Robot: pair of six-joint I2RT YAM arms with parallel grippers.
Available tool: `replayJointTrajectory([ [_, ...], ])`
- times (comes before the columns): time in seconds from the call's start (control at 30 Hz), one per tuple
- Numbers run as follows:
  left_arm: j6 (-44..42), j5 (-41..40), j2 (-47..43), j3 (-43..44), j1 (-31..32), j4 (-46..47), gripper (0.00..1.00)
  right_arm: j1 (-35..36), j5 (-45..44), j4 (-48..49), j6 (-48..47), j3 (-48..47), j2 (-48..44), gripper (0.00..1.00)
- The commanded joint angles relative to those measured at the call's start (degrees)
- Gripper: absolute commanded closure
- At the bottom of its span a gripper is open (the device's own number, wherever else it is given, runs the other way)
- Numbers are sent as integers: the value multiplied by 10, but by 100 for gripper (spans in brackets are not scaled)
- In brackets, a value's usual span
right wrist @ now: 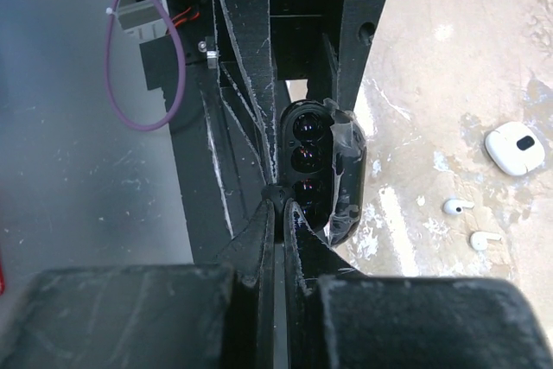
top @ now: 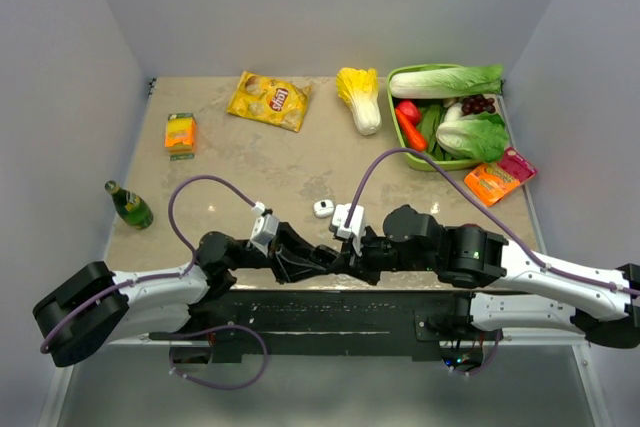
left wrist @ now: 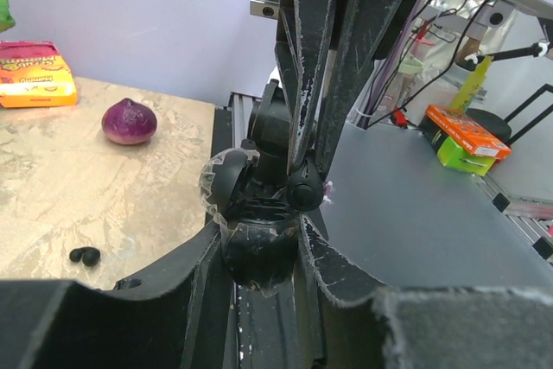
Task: Insert the wireless bluetooth earbuds into the charging case
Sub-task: Place the earbud in the charging case.
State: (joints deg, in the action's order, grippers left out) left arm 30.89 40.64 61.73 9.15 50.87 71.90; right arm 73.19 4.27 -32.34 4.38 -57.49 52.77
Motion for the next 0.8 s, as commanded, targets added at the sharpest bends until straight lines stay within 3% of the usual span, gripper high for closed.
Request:
replayJointTrajectory([
  [0.0,-3,1,-13,15,-2,35,100,4,-42,19,6,-3,5,100],
  [0.77,-17,19,-14,5,-2,50,100,5,-129,9,23,-4,-4,100],
])
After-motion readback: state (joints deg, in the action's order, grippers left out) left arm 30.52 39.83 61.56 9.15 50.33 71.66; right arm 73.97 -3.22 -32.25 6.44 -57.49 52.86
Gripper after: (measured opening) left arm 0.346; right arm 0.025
